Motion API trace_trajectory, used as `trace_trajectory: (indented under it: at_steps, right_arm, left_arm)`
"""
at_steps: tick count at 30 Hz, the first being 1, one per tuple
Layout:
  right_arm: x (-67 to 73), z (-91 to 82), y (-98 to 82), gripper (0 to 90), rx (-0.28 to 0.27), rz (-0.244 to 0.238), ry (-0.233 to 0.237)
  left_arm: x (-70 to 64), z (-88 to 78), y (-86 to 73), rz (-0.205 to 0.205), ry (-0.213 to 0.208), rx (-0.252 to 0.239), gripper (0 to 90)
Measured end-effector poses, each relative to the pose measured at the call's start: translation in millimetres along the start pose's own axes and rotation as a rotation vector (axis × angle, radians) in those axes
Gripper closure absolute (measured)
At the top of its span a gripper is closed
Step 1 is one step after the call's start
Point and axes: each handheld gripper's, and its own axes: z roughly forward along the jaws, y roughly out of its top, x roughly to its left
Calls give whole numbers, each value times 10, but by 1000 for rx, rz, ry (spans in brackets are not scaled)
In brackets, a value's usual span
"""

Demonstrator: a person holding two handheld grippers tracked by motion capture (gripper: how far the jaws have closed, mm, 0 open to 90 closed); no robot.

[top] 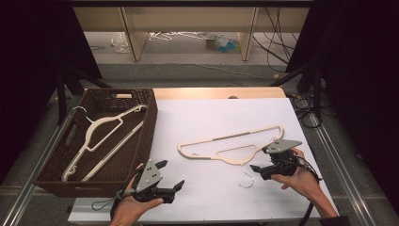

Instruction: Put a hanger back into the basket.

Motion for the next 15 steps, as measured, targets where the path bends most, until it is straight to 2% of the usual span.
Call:
trace_trajectory:
  at_steps: [3,4,9,13,15]
  right_arm:
    - [-123,48,13,210,40,-9,-7]
    - [-165,82,11,209,34,-3,-19]
    - [-372,178,43,222,99,-2,-3]
    - [-506,301,44,228,129,3,7]
    - [-548,361,52,226,163,-8,-17]
  left_arm:
    - [-4,1,-4,1,5,3,166]
    - [-9,4,-11,-11,7,6,167]
    - [-5,31,-16,0,8,18,169]
    - [-7,36,-23,4,2,27,171]
    - [-10,41,-28,0,-2,26,174]
